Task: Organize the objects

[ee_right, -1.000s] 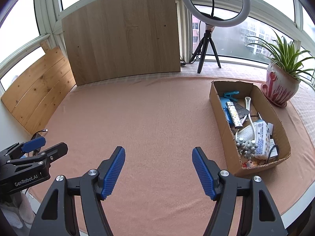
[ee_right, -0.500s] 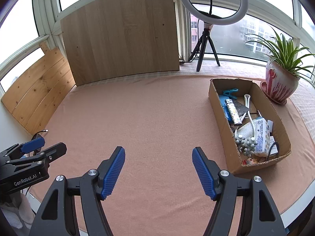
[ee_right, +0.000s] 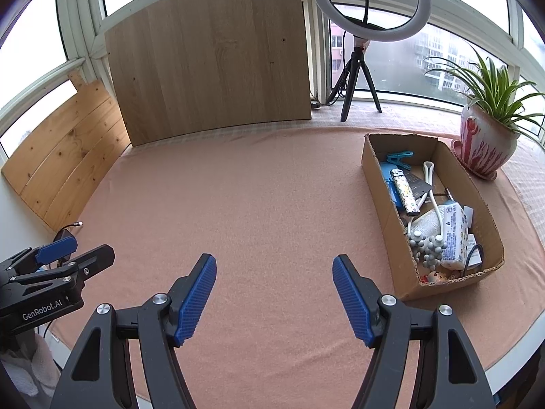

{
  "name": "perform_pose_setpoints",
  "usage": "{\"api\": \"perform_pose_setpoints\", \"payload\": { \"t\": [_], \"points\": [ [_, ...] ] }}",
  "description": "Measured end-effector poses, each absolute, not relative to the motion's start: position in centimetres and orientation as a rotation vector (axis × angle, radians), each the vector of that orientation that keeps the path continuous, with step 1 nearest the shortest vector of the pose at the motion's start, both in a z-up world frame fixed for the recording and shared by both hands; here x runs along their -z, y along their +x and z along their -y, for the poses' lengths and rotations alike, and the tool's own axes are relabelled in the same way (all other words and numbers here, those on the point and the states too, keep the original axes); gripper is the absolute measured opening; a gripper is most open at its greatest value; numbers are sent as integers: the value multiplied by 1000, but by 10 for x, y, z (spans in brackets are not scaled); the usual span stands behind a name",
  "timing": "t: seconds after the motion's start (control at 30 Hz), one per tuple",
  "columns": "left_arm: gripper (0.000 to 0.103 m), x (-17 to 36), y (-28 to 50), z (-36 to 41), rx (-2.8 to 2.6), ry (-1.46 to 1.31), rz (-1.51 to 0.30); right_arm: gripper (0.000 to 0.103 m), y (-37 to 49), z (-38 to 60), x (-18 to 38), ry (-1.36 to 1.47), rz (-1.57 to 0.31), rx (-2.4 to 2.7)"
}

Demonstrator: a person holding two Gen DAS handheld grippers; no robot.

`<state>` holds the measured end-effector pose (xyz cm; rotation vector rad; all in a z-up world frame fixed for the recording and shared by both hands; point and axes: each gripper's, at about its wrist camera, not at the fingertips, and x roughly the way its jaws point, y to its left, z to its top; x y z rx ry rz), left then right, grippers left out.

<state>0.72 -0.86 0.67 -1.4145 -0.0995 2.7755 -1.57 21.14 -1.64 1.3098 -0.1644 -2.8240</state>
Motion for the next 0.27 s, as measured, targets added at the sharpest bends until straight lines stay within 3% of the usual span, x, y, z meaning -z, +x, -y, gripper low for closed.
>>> {"api": "perform_pose_setpoints", "payload": {
  "t": [0.27],
  "points": [
    [83, 1, 6, 8, -2776, -1441, 99, 68, -17, -211, 23, 1340, 167, 2810]
  ]
}}
